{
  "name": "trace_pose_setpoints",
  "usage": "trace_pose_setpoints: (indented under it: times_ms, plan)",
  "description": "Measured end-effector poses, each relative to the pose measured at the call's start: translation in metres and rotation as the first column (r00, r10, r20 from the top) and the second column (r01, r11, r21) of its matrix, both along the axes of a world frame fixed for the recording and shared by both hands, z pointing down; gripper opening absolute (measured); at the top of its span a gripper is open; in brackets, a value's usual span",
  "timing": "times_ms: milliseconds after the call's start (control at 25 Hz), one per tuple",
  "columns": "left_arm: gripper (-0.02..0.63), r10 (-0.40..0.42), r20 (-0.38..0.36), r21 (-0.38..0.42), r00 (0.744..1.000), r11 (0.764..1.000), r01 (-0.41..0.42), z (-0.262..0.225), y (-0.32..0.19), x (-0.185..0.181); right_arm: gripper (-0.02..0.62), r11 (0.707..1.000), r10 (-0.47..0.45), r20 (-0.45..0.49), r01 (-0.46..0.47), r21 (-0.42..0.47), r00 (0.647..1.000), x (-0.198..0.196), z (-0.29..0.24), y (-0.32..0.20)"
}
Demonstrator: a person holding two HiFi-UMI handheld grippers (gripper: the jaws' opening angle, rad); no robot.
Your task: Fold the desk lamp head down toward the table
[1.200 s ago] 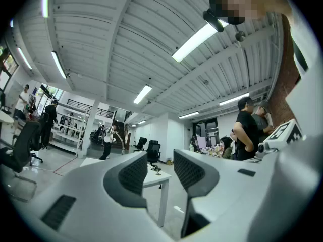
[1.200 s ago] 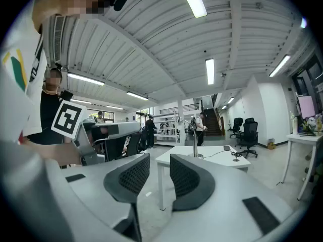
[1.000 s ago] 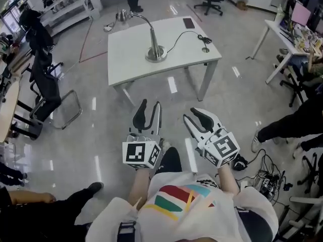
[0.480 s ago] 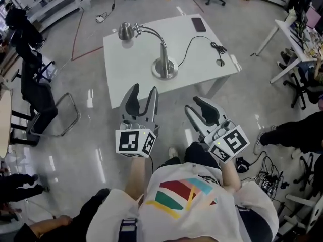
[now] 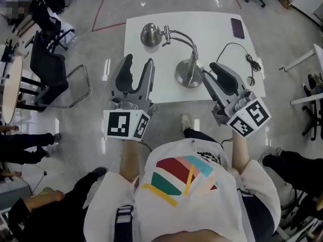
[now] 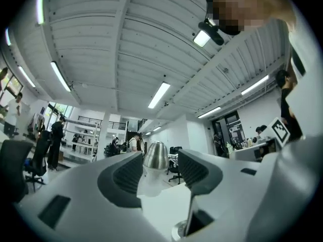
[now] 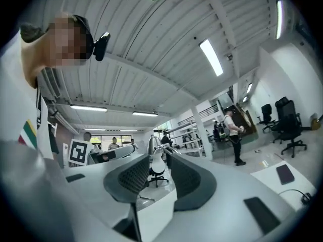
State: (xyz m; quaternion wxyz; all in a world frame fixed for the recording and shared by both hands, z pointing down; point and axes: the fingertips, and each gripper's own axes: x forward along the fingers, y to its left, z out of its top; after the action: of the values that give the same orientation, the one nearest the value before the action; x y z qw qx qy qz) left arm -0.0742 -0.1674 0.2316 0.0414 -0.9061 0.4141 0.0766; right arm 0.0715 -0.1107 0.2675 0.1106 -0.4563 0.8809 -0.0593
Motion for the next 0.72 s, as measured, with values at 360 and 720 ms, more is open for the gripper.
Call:
trace_pose_setpoints:
  times_ms: [360, 720]
  plan:
    - [0.249, 0.185, 0.150, 0.147, 0.971, 0.967, -0.207, -0.023, -0.036, 0.028, 0.130, 0.884, -0.419, -0.405, 0.467, 0.024, 0.813, -0.022, -0.003, -0.078]
    - [0.247, 0.268, 0.194, 0.038, 0.944, 0.959, -0.280, -0.039, -0.058, 0.046, 0.130, 0.804, -0.533, -0.496, 0.593, -0.044, 0.686, -0.045, -0.007, -0.115]
